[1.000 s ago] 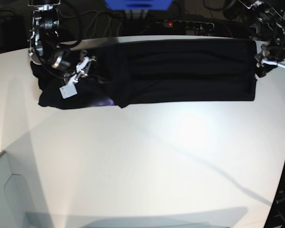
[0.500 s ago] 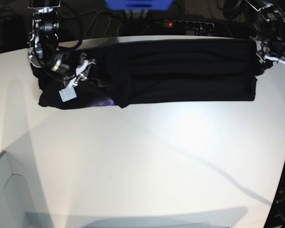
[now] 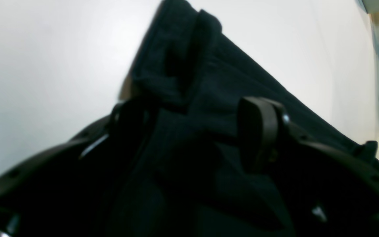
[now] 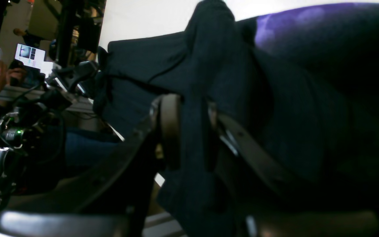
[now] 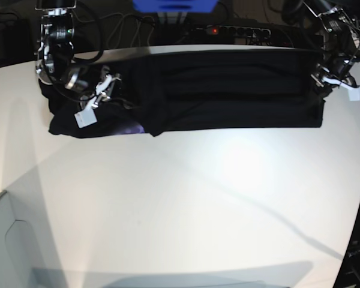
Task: Fold the T-shirt properly
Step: 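Regrasp the folded shirt end with the left gripper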
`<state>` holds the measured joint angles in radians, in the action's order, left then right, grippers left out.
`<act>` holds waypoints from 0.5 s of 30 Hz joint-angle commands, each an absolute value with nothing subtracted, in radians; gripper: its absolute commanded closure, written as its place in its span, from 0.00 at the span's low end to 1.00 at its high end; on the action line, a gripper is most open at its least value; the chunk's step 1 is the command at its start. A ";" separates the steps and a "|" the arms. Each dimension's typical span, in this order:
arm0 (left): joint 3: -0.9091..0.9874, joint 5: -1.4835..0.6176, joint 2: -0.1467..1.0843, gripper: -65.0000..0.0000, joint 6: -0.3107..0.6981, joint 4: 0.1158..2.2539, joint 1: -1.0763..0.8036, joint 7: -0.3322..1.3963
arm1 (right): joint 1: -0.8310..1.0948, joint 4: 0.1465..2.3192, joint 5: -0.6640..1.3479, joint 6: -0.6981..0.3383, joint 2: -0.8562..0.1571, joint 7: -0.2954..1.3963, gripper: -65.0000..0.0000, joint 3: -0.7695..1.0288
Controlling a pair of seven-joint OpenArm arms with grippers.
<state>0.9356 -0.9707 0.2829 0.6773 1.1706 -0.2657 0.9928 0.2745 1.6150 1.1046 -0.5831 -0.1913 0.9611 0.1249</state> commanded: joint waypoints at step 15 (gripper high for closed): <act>0.921 -0.880 0.260 0.40 0.662 1.162 -0.303 1.078 | 0.274 1.632 1.132 -0.588 -0.196 0.952 0.81 0.122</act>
<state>0.9329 -0.9806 0.2687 0.6849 1.1717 -0.2794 0.9855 0.2783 1.6146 1.1042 -0.5831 -0.1909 0.9646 0.1211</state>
